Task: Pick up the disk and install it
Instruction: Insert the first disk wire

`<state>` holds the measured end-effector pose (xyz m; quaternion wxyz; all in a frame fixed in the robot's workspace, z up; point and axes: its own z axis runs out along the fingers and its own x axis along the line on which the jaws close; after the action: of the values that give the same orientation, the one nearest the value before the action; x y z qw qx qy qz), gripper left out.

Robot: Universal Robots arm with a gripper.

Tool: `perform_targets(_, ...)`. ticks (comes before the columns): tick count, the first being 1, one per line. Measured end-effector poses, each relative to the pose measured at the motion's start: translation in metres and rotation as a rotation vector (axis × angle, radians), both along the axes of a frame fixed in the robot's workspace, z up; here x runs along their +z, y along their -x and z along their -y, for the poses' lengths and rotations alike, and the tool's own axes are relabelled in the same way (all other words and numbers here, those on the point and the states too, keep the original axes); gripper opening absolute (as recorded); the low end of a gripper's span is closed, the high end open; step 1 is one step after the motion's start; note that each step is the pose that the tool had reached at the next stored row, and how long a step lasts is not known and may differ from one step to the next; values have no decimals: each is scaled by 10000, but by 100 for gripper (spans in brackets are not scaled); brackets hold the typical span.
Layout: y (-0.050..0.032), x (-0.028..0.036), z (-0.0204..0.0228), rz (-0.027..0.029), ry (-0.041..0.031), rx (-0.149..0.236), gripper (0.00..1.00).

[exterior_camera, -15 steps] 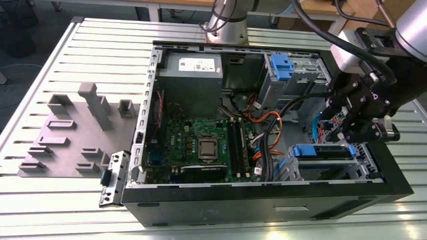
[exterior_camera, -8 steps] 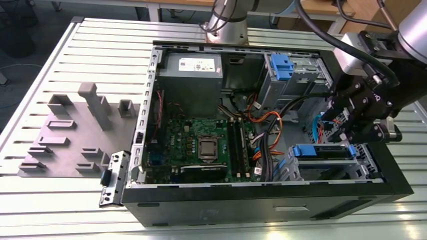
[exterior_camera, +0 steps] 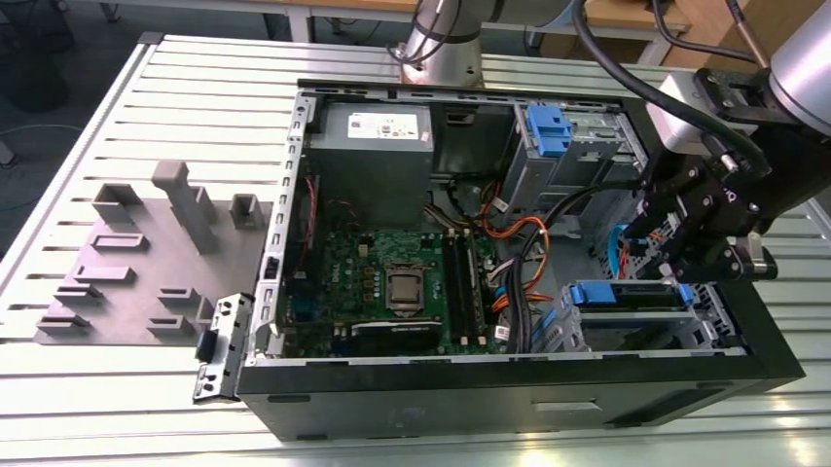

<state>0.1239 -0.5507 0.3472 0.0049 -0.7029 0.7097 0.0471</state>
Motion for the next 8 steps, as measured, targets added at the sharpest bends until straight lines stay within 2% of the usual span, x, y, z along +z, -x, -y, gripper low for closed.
perform_targets(8,0,-4,0,0,-2,0,47)
